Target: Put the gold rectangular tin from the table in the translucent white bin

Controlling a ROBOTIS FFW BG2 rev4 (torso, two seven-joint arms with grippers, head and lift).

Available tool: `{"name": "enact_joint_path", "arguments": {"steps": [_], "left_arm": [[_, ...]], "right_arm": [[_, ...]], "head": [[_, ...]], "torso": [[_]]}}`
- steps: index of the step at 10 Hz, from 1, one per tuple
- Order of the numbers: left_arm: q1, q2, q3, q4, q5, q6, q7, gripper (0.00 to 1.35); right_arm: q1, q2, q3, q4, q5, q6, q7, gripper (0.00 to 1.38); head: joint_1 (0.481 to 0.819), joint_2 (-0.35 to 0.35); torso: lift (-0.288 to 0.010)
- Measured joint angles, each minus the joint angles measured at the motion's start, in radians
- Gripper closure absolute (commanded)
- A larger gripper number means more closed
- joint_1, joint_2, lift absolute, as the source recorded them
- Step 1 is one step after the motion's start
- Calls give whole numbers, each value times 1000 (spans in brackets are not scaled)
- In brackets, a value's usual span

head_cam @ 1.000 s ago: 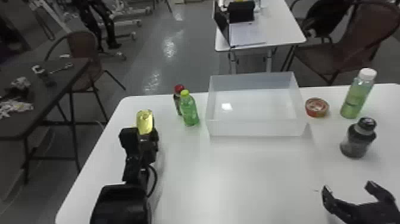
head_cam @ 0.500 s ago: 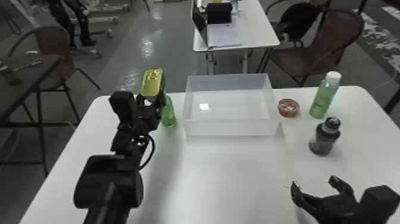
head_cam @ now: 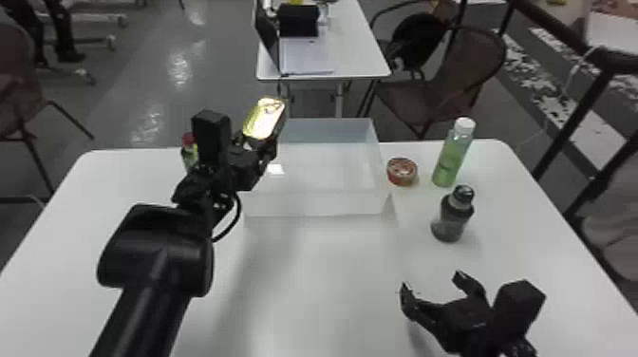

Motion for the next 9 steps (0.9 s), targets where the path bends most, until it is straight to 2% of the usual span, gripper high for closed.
{"name": "enact_joint_path", "arguments": {"steps": [2, 4, 5, 6, 7, 8, 9], "left_arm": [[-100, -1, -39, 160, -115, 4, -54, 828], [-177, -2, -90, 294, -226, 11, -70, 825], [-197, -2, -108, 333, -270, 18, -76, 667], [-200, -2, -109, 350, -293, 18, -76, 377], [-194, -2, -104, 354, -302, 11, -72, 228], [-189, -2, -97, 354, -303, 0, -72, 148], [-182, -2, -81, 351, -299, -29, -86, 131]], "right_arm": [[-5, 0, 0, 8, 0, 0, 5, 87], [-14, 0, 0, 18, 0, 1, 10, 87], [-16, 0, 0, 22, 0, 0, 10, 87], [-16, 2, 0, 24, 0, 0, 11, 87], [-13, 3, 0, 24, -1, 1, 11, 87], [-10, 4, 0, 24, -4, 1, 12, 87], [-9, 4, 0, 24, -5, 1, 12, 87]], "head": [[695, -75], [695, -88], [695, -94], [695, -93], [695, -90], [695, -88], [695, -88]], "torso": [[-91], [-91], [-91], [-91], [-91], [-90], [-90]]}}
